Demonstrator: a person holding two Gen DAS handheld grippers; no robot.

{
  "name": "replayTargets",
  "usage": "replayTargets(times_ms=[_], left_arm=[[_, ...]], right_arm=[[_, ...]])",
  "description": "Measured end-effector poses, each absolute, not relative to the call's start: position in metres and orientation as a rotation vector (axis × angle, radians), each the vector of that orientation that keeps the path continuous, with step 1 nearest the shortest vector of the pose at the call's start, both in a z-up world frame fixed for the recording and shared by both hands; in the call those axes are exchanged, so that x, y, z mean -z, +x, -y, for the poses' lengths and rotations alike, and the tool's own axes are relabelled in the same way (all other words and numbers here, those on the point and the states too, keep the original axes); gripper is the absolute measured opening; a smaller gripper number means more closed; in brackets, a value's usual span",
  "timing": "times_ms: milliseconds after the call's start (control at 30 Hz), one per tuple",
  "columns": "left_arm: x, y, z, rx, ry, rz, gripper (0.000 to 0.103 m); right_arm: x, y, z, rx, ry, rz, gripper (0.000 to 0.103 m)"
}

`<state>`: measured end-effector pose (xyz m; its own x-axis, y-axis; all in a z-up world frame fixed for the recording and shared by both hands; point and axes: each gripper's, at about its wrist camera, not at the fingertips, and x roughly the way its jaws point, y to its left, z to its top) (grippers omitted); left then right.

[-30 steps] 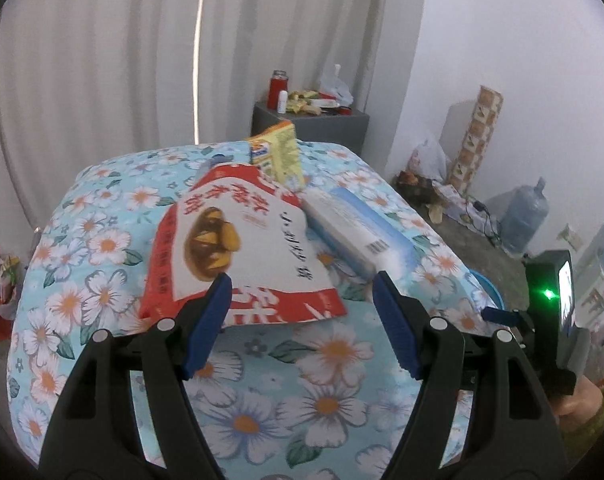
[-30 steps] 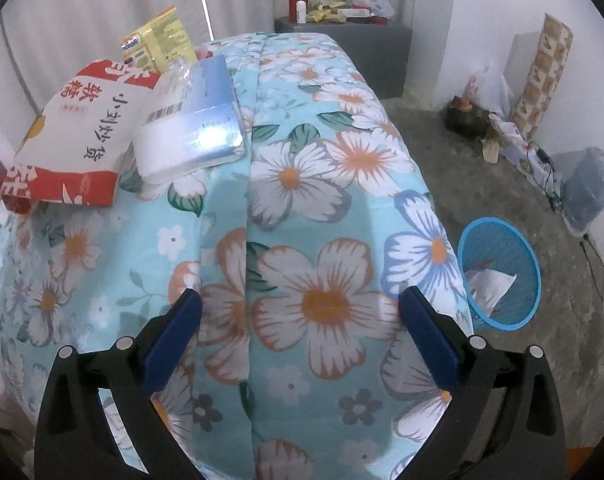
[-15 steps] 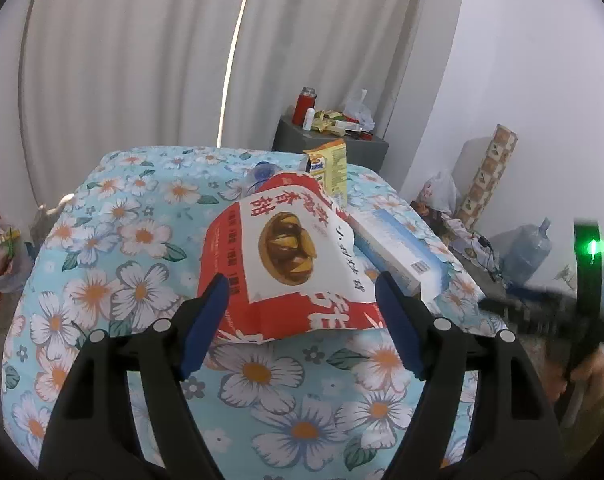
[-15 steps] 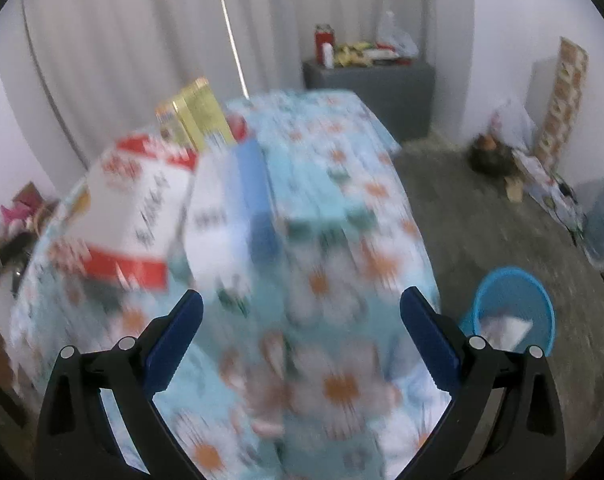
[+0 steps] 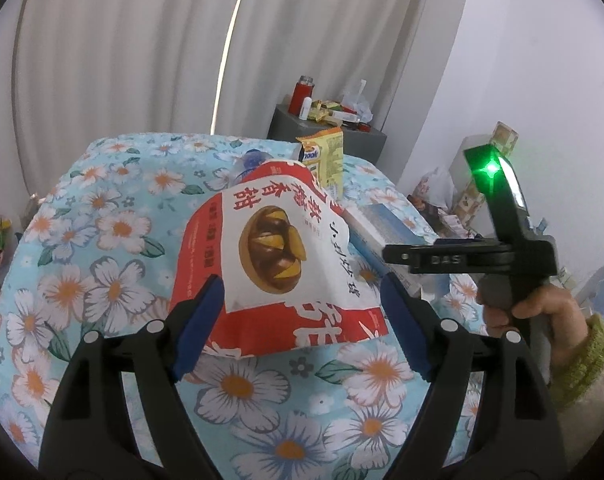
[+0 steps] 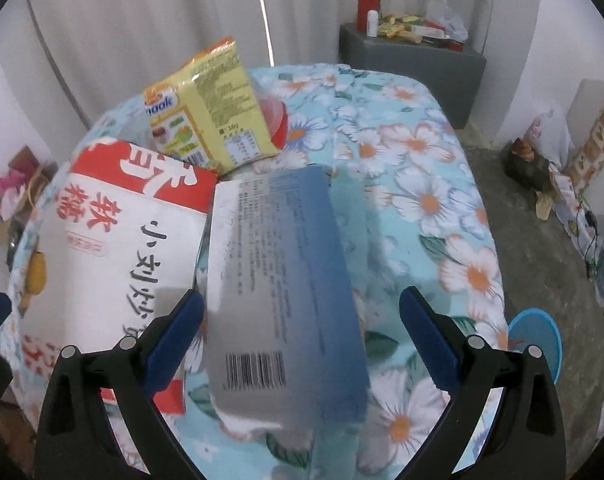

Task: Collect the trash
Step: 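Grasp the red-printed snack bag with the left gripper while the right grasps the blue-white box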

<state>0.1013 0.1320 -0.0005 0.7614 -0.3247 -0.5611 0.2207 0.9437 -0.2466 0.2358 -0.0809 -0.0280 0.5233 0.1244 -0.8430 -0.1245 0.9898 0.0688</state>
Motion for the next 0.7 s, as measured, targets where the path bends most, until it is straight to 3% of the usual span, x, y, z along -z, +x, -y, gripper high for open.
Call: replayTargets(times_ms=[67,367,700], left_arm=[[0.003,0.103,-0.133,0.292,-0.167,-0.646,0.076],[0.01,0.106,-0.137,0.268,-0.18,-0.668,0.076],[0.018,0.134,-0.117,0.172,-0.076,-0.69,0.083]], right_arm=[[0.031,0.239,0.076,-0.147,-0.021,-1.017,0.094],[0.036,0.241,0.072,-0.153,-0.028,-1.039,0.072],[0.035,0.209,0.093,-0.149,0.094,-1.045,0.072]])
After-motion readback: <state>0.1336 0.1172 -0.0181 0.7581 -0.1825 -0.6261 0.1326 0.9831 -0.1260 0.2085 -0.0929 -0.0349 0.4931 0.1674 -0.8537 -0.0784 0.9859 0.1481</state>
